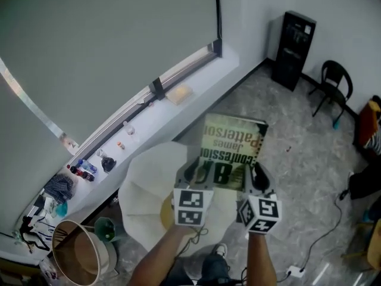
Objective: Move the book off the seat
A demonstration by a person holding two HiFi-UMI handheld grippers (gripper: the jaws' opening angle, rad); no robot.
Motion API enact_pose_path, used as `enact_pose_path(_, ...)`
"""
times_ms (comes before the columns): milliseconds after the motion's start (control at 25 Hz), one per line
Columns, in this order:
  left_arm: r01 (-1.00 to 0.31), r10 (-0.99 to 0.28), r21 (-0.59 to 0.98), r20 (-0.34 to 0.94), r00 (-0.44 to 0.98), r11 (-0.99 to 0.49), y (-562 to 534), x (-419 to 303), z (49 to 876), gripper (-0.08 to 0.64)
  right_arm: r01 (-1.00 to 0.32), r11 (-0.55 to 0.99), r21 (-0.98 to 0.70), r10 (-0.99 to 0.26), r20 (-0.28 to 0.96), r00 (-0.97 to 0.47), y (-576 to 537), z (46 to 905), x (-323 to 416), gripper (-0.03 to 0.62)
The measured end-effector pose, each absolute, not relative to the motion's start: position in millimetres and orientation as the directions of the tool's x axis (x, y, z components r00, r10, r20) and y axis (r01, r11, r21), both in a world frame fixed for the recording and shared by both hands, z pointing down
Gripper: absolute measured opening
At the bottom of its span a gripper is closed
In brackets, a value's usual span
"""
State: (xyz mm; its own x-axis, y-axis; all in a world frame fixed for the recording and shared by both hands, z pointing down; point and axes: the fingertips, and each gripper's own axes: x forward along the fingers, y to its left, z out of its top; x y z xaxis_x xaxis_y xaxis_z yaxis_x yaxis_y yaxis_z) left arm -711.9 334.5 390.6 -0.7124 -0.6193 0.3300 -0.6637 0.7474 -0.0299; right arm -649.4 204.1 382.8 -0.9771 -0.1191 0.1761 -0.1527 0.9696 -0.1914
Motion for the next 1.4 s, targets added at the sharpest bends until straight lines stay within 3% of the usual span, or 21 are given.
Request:
enact_pose_path(360, -0.604, -0.581, -0.024, 0.249, -0.775, 0.796, 331.6, -676.6, 331.4, 0.163, -0.067, 0.990, -0.124, -0.055, 0.099, -0.994, 198.6, 320.1, -622.6, 0.107)
enact_pose_path(600, -0.637, -0.621, -0.009, 0.216, -0.754, 0.770, 324.4, -643.3, 319.5, 0.163, -0.104, 0.991, -0.087, -0.097, 0.081, -0.992, 194.0, 303.4, -583.1, 0.107)
enact_pose_path(1080, -0.838, -0.832, 0.021, 0.143, -0.537, 0.545, 297.9, -563.2, 286.1, 0.163, -0.380, 0.924, -0.042, -0.378, 0.058, -0.924, 191.8, 268.5, -468.1, 0.107)
enact_pose_path(1400, -0.955, -0.950, 0.041, 0.118, -0.288, 0.295, 217.3, -450.1, 282.8, 0.163, -0.626, 0.780, 0.012, -0.626, 0.048, -0.778, 142.6, 259.1, -329.3, 0.107)
